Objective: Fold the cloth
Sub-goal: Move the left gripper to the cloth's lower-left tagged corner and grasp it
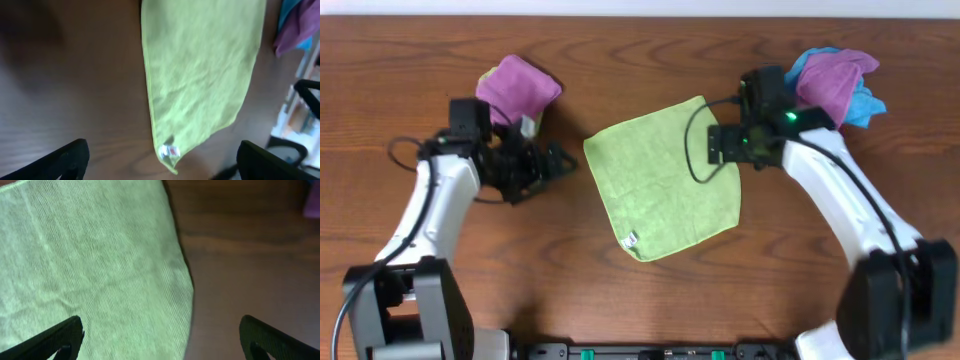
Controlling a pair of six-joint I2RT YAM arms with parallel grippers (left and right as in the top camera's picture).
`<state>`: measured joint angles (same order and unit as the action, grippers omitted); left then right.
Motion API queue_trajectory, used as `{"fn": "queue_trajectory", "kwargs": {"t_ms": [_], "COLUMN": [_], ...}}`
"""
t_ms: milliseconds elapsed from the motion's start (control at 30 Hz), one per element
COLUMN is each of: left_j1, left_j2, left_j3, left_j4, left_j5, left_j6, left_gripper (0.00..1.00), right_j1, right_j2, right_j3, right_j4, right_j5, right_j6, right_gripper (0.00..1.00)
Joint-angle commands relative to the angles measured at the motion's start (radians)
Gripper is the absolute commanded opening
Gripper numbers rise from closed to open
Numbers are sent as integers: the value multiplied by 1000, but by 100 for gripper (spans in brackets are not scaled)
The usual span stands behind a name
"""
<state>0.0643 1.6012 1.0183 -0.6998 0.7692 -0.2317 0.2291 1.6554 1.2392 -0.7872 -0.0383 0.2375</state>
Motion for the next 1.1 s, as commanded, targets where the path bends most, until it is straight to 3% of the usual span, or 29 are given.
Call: {"fn": "queue_trajectory", "kwargs": {"t_ms": [0,233,467,733,1067], "left_j1": [-29,-172,-304,-307,-317], "left_j2": [-9,-9,-9,-9,-9], "left_j3": [-88,-226,-314,-427,-582], "left_j4": [55,263,371,426,773], "left_j5": [118,188,193,208,233], "left_j6": [-74,-271,-401,-442,-691], "left_gripper": [95,95,95,95,95], "right_j1": [-23,-62,-87,-89,-89], "right_j2": [-98,-318,-443,-480,-480], "right_j3": [-108,-303,-343,-343,-343], "right_j4": [19,39,6,-49,-55], "right_j5": [-70,-86,-86,-87,-125], "right_j6": [21,88,88,88,87], "right_gripper": [99,99,99,99,99]}}
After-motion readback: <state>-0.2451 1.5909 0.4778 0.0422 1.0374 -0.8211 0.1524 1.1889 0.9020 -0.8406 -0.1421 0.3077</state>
